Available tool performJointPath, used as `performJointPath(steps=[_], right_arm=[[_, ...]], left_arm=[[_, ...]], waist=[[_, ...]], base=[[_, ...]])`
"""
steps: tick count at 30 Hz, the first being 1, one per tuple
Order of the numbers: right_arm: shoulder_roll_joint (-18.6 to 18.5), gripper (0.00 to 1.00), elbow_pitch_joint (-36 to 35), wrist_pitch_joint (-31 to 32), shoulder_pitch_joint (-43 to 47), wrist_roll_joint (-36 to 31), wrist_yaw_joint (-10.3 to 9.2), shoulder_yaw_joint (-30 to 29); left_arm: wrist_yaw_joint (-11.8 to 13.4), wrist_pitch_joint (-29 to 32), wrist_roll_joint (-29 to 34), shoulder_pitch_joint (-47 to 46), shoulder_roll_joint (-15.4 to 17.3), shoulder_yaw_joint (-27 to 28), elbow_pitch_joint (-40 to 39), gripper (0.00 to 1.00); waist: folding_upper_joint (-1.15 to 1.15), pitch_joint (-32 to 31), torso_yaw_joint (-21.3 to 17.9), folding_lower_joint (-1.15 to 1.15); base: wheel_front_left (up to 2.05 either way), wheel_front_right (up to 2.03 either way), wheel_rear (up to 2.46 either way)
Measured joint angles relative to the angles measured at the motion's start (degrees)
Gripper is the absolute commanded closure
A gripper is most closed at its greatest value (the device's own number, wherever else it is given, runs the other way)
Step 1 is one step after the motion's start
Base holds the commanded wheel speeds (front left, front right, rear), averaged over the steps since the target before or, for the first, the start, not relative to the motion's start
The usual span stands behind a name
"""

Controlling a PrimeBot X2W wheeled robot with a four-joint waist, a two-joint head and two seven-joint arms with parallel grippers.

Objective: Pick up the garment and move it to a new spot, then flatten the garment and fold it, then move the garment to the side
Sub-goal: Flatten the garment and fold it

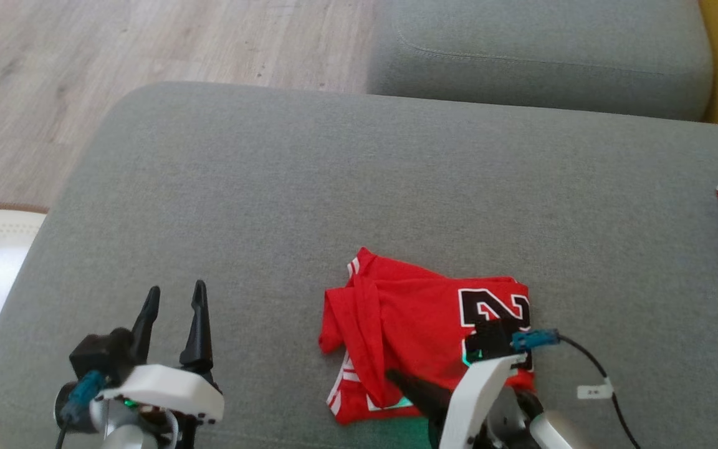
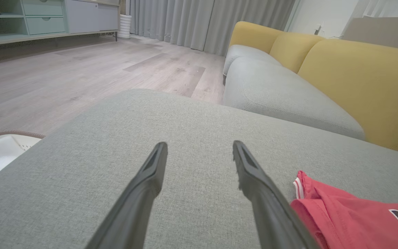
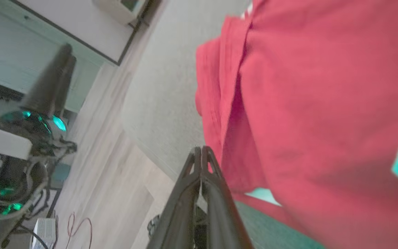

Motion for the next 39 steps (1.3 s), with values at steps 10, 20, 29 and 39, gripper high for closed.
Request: performJointPath(steps=[10, 20, 29, 39], right_arm=[[-5.94, 0.06, -6.39, -15.19, -4.05, 0.41, 0.0, -3.58], [-10.79, 0.0, -9.82, -25.36, -6.68, -8.83, 0.0, -15.28], [-10.67, 0.0, -8.91, -31.65, -3.77, -20.16, 0.0, -24.41], [-8.58, 0.0, -4.19, -37.02, 0.25, -30.39, 0.0, -28.24]], left_arm=[[-0.31, 0.0, 0.71, -0.02, -0.57, 0.97, -1.56, 0.0], [-0.47, 0.0, 1.74, -0.01, -0.74, 2.66, -2.94, 0.0], [-1.57, 0.0, 2.32, -0.02, -0.99, 4.3, -3.24, 0.0], [-3.05, 0.0, 4.91, 0.07, -2.36, 6.9, -3.71, 0.0]], waist=[[0.0, -0.27, -4.39, 0.0], [0.0, -0.64, -9.8, 0.0], [0.0, -0.67, -12.95, 0.0], [0.0, -0.56, -13.68, 0.0]], base=[[0.0, 0.0, 0.0], [0.0, 0.0, 0.0], [0.0, 0.0, 0.0], [0.0, 0.0, 0.0]])
